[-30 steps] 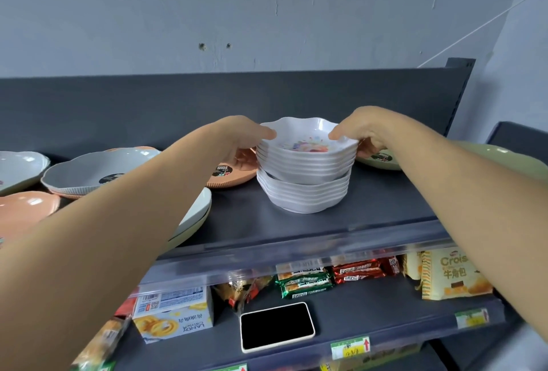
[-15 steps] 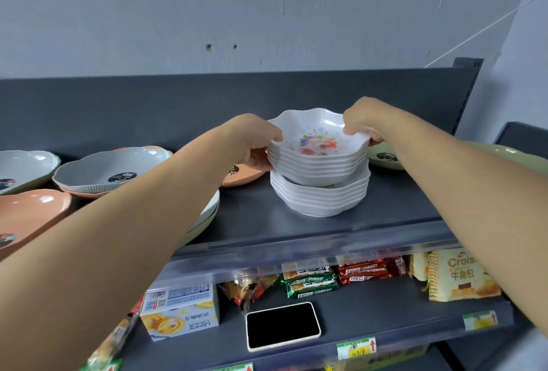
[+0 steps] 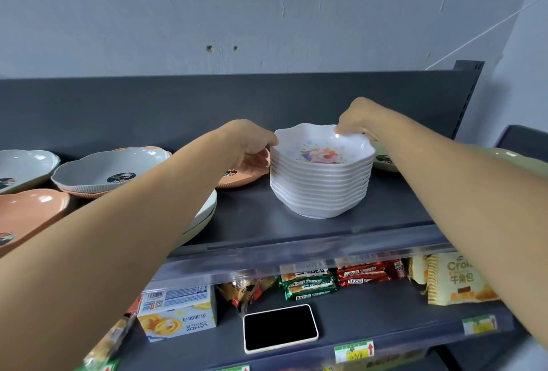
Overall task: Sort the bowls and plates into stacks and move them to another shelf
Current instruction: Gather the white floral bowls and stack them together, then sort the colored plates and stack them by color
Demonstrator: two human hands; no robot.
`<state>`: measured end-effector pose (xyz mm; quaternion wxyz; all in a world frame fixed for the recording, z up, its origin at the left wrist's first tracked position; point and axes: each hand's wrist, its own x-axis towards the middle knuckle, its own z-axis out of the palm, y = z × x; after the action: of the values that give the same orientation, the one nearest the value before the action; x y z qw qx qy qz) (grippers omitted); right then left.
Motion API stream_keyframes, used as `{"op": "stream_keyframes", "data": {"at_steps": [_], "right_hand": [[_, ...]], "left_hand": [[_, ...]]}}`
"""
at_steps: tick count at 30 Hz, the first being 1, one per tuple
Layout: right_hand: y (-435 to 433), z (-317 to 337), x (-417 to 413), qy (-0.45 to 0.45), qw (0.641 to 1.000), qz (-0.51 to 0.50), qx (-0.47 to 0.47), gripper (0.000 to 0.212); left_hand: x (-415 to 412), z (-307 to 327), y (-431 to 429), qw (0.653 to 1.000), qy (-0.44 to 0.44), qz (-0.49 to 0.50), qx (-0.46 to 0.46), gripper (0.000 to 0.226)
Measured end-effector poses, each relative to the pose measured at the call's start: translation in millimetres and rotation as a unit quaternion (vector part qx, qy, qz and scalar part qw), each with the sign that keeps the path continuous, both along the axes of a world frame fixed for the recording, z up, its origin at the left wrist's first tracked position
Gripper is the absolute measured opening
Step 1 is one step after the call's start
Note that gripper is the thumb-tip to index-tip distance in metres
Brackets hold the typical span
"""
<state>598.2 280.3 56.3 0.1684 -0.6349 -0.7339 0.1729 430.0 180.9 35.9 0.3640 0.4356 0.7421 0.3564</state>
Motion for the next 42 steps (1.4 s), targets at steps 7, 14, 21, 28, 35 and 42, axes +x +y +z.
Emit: {"op": "stream_keyframes", "data": {"at_steps": [7, 14, 21, 28, 35, 42], "right_hand": [[-4, -9, 20, -0.009, 0.983, -0.015, -0.182, 0.032], [4, -17, 31, 0.022, 0.979, -0.053, -0.194, 0.007], [24, -19, 33, 0.165, 0.971, -0.059, -0.165, 0.014], [55, -35, 34, 0.366, 0.924, -0.039, -0.104, 0.030], [79, -40, 56, 0.269, 0.957, -0.107, 0.000, 0.015], [72, -52, 112, -0.014, 0.980, -0.195, 0.046, 0.018]], "left_hand": [[11, -6, 5, 0.998, -0.024, -0.053, -0.029, 0.034], [19, -13, 28, 0.996, -0.074, -0.024, 0.034, 0.032], [20, -22, 51, 0.981, -0.164, -0.014, 0.104, 0.043], [5, -26, 64, 0.987, -0.110, 0.008, 0.112, 0.016], [-19, -14, 48, 0.994, 0.046, 0.034, 0.090, 0.015], [17, -3, 34, 0.975, 0.120, -0.024, 0.186, 0.015]]}}
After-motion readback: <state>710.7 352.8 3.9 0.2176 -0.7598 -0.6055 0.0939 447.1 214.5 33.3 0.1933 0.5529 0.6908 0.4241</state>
